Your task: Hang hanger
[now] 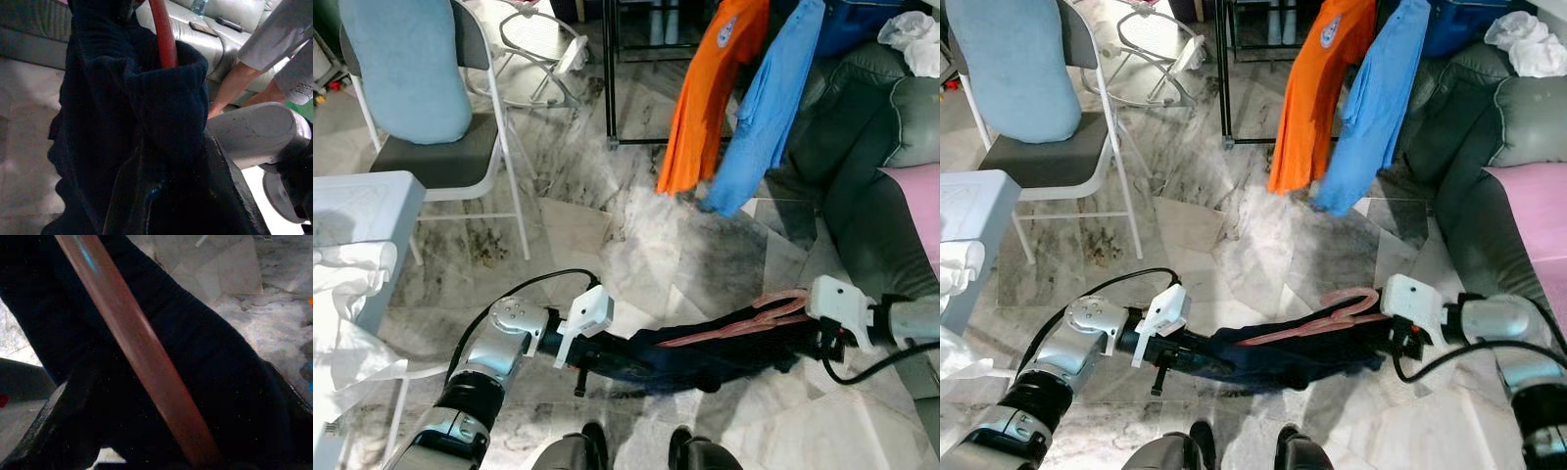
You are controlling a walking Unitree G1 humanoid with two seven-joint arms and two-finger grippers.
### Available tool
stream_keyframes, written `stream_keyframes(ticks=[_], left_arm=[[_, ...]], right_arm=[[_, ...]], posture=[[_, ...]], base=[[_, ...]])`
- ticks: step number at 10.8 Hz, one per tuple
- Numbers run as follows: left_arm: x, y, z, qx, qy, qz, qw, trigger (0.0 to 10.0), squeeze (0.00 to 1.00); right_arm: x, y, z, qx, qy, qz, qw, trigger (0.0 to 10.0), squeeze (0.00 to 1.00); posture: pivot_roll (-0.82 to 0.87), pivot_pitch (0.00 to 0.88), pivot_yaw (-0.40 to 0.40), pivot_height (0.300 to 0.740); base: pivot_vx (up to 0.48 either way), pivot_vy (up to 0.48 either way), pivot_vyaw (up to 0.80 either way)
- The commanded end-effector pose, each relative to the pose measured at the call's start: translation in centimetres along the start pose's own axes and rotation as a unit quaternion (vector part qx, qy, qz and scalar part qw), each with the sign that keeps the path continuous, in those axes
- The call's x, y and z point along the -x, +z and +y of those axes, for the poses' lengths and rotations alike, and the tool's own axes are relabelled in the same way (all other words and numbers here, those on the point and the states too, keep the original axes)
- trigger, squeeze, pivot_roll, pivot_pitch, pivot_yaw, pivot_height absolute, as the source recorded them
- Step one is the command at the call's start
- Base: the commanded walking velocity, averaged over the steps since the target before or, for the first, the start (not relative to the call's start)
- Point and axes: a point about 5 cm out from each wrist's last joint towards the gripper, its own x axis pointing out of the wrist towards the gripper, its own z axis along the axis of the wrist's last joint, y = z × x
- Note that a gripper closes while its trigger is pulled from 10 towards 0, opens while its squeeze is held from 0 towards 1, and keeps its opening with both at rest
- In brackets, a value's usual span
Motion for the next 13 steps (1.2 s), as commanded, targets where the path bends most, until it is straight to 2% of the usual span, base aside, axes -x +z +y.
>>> stream_keyframes(ticks=[1, 6, 8, 9, 13], left_arm=[[-0.1, 0.2, -0.4, -0.006, -0.010, -0.009, 1.000, 6.4, 0.00], [-0.1, -0.2, -0.3, 0.001, 0.003, -0.003, 1.000, 7.3, 0.00], [-0.1, -0.3, -0.1, 0.002, 0.014, -0.004, 1.000, 8.6, 0.00], [-0.1, -0.3, -0.1, 0.001, 0.015, -0.002, 1.000, 9.0, 0.00], [0.0, -0.2, 0.1, -0.003, 0.021, -0.002, 1.000, 9.3, 0.00]], right_arm=[[0.0, 0.0, 0.1, 0.002, 0.012, 0.000, 1.000, 0.0, 0.00], [0.4, 0.5, 0.4, -0.011, 0.033, -0.030, 0.999, 0.0, 0.00], [0.3, 1.0, 0.5, -0.016, 0.041, -0.046, 0.998, 0.0, 0.00], [0.2, 1.2, 0.7, -0.022, 0.054, -0.053, 0.997, 0.0, 0.00], [0.3, 0.4, 2.2, -0.052, 0.112, -0.033, 0.992, 0.0, 0.00]], posture=[[-0.18, 0.215, 0.044, 0.740], [-0.19, 0.217, 0.047, 0.740], [-0.20, 0.215, 0.047, 0.740], [-0.20, 0.215, 0.047, 0.740], [-0.19, 0.213, 0.047, 0.740]], base=[[0.000, 0.000, 0.00], [0.000, 0.000, 0.00], [0.000, 0.000, 0.00], [0.000, 0.000, 0.00], [0.000, 0.000, 0.00]])
